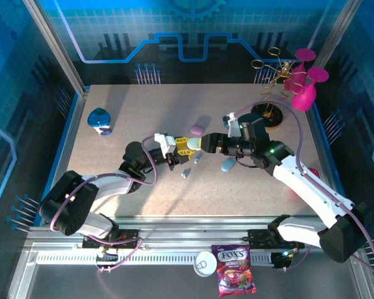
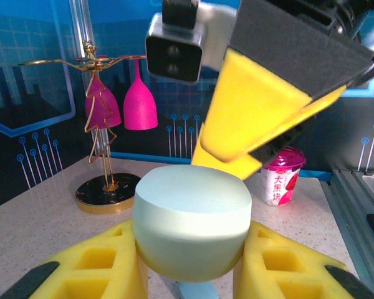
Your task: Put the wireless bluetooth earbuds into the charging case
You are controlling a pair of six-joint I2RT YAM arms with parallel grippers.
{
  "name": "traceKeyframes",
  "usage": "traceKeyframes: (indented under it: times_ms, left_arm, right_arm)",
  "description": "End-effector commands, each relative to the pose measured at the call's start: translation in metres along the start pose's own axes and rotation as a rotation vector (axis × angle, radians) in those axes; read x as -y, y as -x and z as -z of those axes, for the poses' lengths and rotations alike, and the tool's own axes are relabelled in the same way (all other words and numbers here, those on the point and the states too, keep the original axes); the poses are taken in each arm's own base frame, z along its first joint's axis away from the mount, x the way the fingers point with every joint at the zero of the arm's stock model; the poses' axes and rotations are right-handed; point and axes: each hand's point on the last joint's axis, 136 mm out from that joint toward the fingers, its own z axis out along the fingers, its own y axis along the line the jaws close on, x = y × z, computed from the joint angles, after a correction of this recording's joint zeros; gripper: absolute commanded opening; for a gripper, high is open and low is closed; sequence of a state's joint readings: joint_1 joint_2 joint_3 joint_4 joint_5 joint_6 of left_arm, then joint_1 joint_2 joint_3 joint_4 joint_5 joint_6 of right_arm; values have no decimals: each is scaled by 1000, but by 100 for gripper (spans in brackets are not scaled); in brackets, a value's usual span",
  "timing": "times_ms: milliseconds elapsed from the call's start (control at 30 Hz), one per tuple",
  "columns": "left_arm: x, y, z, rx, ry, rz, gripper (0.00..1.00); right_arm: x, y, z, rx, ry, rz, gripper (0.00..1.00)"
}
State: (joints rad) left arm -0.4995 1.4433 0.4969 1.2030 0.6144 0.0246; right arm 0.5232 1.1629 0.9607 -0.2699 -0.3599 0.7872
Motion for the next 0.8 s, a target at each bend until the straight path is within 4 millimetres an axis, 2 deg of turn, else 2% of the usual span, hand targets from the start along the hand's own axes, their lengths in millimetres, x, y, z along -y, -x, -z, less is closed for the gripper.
traceKeyframes:
  times_ms: [0, 33, 133, 367, 600, 667, 767]
  left_arm:
    - [-4, 31, -3, 89, 8, -45, 20]
    - [-4, 32, -3, 96, 7, -45, 20]
    - [-3, 36, -4, 113, -2, -43, 20]
    - [0, 44, -3, 141, -18, -35, 20]
    - [1, 43, -3, 140, -21, -33, 20]
    - [1, 42, -2, 138, -17, -37, 20]
    - [0, 40, -2, 131, -11, -42, 22]
  right_arm:
    - [-32, 3, 1, -11, 225, -144, 82]
    - [-28, -4, -4, -29, 240, -179, 81]
    - [-29, -7, -11, -47, 308, -252, 76]
    - [-23, -7, -25, -51, 372, -333, 56]
    - [-23, -3, -31, -46, 428, -364, 35]
    - [-22, -3, -31, -43, 426, -359, 26]
    - [-19, -1, -31, -34, 418, -360, 23]
